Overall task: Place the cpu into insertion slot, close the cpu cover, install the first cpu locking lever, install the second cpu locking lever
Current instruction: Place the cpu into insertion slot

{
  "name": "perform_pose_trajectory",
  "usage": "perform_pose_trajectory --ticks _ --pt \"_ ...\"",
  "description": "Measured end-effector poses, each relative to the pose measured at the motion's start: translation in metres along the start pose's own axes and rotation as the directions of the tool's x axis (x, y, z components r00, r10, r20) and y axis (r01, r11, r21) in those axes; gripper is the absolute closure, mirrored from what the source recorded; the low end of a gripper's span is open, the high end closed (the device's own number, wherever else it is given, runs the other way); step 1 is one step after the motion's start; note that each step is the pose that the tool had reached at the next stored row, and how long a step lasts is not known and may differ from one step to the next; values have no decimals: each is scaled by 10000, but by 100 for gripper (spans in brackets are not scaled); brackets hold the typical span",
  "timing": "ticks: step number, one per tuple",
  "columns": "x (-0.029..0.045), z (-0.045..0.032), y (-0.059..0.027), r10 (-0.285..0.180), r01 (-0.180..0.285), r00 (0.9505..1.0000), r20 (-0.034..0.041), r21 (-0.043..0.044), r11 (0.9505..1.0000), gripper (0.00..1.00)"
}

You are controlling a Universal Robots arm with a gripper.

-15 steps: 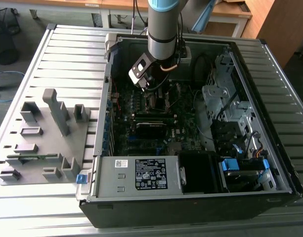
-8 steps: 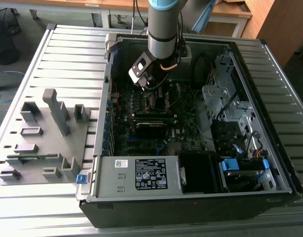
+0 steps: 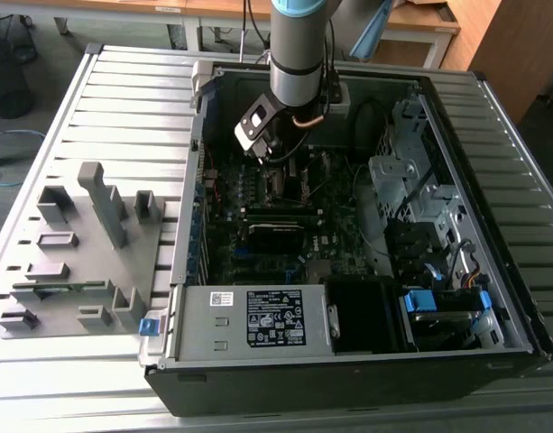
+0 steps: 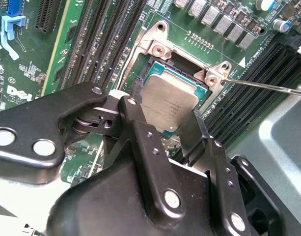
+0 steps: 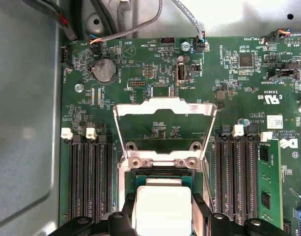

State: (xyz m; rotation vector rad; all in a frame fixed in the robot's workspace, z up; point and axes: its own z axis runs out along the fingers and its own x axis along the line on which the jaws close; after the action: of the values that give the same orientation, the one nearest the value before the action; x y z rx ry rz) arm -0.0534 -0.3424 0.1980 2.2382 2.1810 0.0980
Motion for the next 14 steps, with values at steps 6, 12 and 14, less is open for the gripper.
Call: perform_pose_trajectory --ticks 6,12,14 --pt "0 10 1 3 -3 10000 -3 -1 10000 47" --pt "0 19 5 2 -2 10000 -3 0 10000 47" --pt "0 20 8 1 -1 10000 -4 0 10000 47"
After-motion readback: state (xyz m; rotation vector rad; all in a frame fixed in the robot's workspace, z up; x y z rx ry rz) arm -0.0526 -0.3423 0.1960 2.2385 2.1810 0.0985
